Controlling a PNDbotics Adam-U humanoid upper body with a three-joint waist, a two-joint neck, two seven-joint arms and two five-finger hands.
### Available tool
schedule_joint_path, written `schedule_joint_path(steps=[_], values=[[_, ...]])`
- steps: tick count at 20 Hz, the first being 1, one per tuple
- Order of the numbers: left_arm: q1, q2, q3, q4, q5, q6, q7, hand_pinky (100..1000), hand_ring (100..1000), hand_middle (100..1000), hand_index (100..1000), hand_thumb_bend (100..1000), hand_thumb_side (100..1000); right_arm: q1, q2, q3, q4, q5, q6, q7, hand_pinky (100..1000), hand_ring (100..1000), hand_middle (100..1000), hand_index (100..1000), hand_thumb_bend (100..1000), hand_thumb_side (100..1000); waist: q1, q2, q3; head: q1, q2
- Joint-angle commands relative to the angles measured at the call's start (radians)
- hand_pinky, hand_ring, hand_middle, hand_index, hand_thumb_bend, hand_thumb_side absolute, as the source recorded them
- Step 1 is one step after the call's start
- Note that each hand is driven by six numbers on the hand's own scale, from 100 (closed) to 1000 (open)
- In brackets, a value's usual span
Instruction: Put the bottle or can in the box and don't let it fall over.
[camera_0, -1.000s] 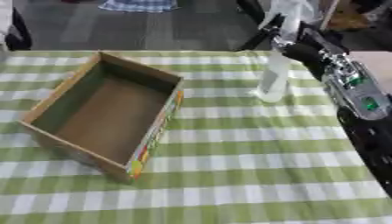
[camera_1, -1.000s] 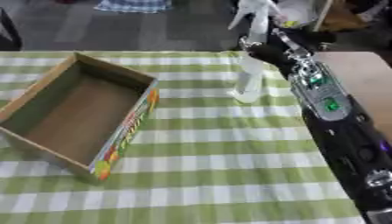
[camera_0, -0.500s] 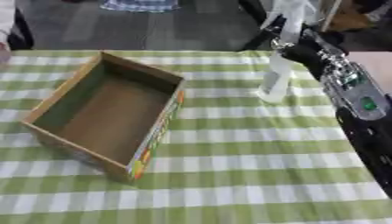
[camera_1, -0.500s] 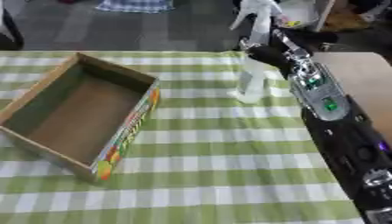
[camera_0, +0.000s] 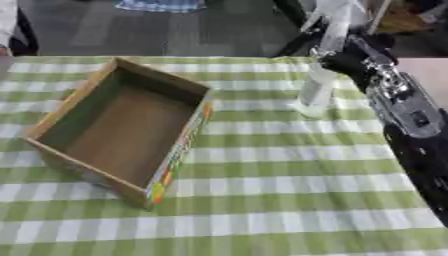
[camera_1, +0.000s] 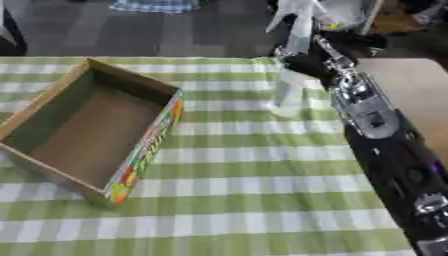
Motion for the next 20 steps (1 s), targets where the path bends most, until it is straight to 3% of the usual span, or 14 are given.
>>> schedule_joint_path(steps=[1, 20], values=[[-0.008, 0.015, 0.003, -0.011, -0.003, -0.001, -0.003, 934, 771, 893, 866, 126, 838, -0.012, -0.019, -0.010, -0.004, 0.003, 0.001, -0.004, 893, 1000, 1000, 937, 100, 296, 0.001, -0.013, 0.000, -0.002, -0.014], [-0.007, 0.011, 0.004, -0.010, -0.007, 0.000, -0.012, 936, 773, 895, 864, 125, 840, 0.013, -0.001, -0.017, 0.028, 0.003, 0.006, -0.009, 892, 1000, 1000, 935, 100, 308, 0.003, -0.004, -0.002, -0.001, -0.020]])
